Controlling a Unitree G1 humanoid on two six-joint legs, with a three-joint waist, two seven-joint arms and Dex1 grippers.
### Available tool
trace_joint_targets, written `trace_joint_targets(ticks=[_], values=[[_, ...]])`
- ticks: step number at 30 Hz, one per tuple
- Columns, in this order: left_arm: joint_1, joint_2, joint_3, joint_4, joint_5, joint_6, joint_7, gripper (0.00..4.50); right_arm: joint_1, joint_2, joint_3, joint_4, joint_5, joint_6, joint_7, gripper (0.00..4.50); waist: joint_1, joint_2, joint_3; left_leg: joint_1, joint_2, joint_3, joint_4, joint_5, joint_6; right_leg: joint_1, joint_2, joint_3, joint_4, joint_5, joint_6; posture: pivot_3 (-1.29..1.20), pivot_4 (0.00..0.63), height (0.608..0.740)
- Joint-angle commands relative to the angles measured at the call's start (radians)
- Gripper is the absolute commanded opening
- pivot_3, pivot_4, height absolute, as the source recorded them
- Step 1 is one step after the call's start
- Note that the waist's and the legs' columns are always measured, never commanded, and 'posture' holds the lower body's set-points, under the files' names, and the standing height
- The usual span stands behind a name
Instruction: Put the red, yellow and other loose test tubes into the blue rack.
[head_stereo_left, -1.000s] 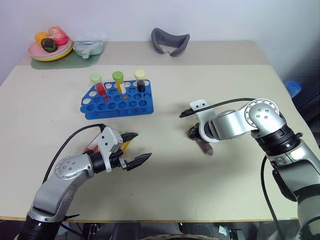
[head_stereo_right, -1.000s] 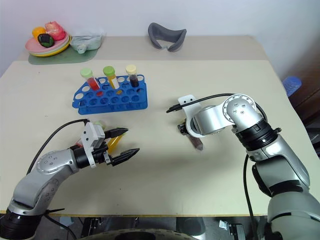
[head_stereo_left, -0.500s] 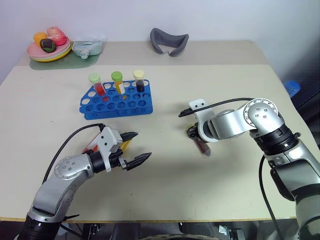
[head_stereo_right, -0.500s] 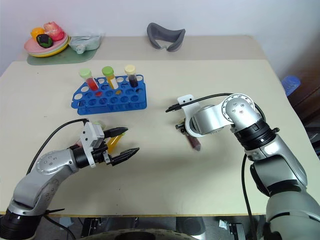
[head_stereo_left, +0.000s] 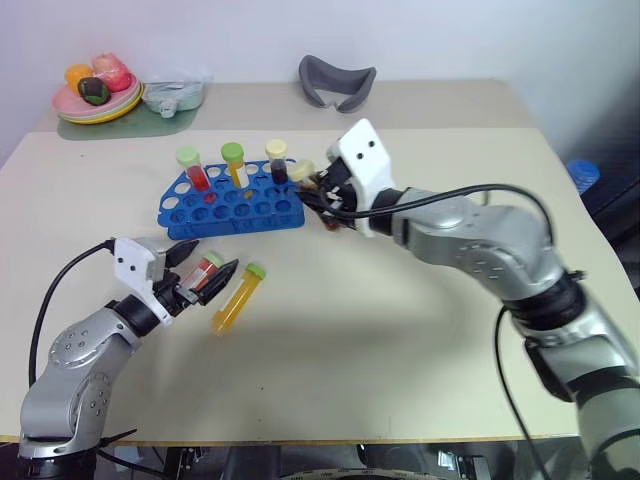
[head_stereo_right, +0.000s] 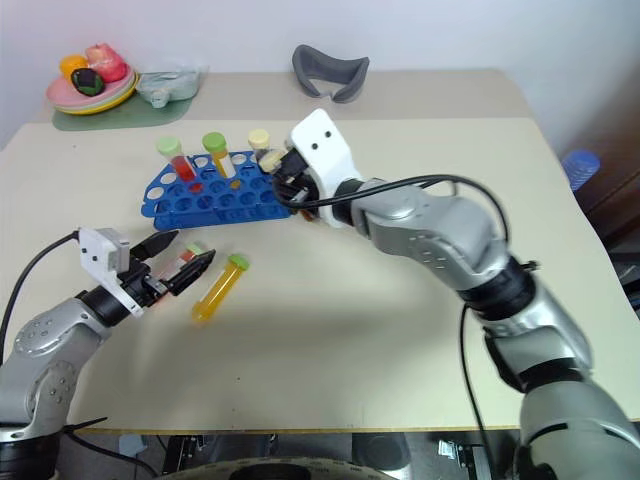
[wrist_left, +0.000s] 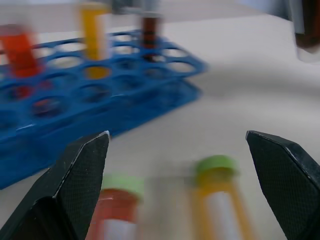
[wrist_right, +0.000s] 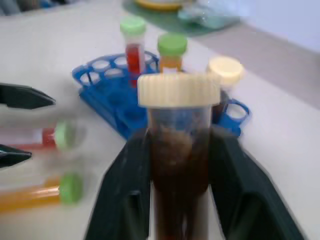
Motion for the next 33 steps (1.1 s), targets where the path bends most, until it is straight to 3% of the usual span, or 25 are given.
trace_joint_targets(ticks=[1,6,13,21,33], values=[[-0.034,-0.021,0.052,0.002,0.003,-0.045,0.055,4.5,-0.005,0.164,-0.004,0.153,-0.216,-0.252,0.068,1.21,-0.007,0.0,0.0,0.0,0.0,0.0,0.0,0.0,-0.001,-0.001,0.0,0.0,0.001,0.0,0.0,0.0,0.15,0.74],[-0.042,-0.051,0.096,0.008,0.001,-0.056,0.121,4.5,0.002,0.37,-0.06,0.411,-0.381,-0.474,0.115,1.21,-0.01,-0.001,0.0,-0.001,0.0,0.0,0.0,0.002,-0.004,-0.001,-0.001,0.0,0.001,0.0,0.0,0.0,0.15,0.74],[-0.018,-0.067,0.106,-0.006,0.003,-0.063,0.155,4.5,-0.018,0.537,-0.138,0.627,-0.511,-0.648,0.138,1.21,-0.012,-0.001,0.0,0.0,0.0,0.0,-0.001,0.005,-0.009,-0.001,-0.001,0.0,0.003,0.0,0.0,0.0,0.15,0.74],[-0.002,-0.058,0.118,-0.004,-0.01,-0.06,0.151,4.5,-0.036,0.612,-0.232,0.796,-0.603,-0.749,0.14,1.21,-0.011,-0.001,0.0,0.001,0.0,0.0,-0.001,0.005,-0.009,-0.001,-0.001,0.0,0.004,0.0,0.0,0.0,0.15,0.74],[-0.012,-0.057,0.105,-0.002,-0.022,-0.052,0.142,4.5,-0.045,0.642,-0.304,0.894,-0.68,-0.814,0.149,1.21,-0.012,-0.001,0.0,0.002,0.0,0.0,-0.001,0.005,-0.008,-0.001,-0.001,0.0,0.008,0.0,0.0,0.0,0.15,0.74]])
